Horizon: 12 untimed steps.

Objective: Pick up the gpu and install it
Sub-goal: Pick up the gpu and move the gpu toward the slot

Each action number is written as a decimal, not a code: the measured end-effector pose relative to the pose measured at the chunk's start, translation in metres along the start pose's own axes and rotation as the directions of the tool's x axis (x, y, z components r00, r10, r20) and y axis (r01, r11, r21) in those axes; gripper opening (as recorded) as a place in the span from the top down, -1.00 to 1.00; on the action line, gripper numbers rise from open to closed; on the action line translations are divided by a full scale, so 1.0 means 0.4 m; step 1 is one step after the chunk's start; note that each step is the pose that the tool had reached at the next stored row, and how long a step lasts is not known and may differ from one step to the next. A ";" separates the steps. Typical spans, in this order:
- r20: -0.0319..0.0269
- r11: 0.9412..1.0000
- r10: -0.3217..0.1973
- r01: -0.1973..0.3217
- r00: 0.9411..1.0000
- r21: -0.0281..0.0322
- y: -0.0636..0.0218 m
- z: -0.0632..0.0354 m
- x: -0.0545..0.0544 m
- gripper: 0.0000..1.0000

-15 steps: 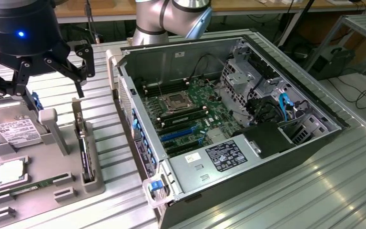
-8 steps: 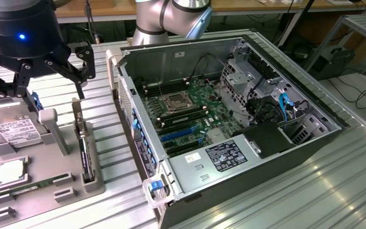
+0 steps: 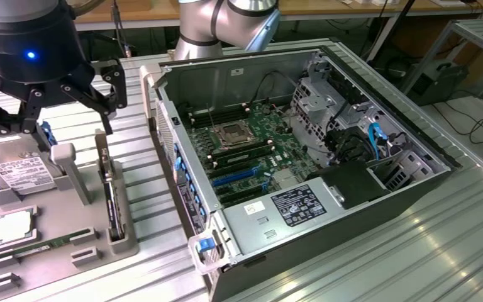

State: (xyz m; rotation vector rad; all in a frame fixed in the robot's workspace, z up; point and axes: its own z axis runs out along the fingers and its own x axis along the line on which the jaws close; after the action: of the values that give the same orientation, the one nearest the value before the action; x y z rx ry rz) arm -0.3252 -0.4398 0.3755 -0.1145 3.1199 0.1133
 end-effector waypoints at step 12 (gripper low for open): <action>0.000 1.000 0.006 -0.006 1.000 0.000 -0.022 0.024 -0.007 -0.57</action>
State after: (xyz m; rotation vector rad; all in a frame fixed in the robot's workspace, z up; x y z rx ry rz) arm -0.3217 -0.4475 0.3652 -0.1053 3.1201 0.1130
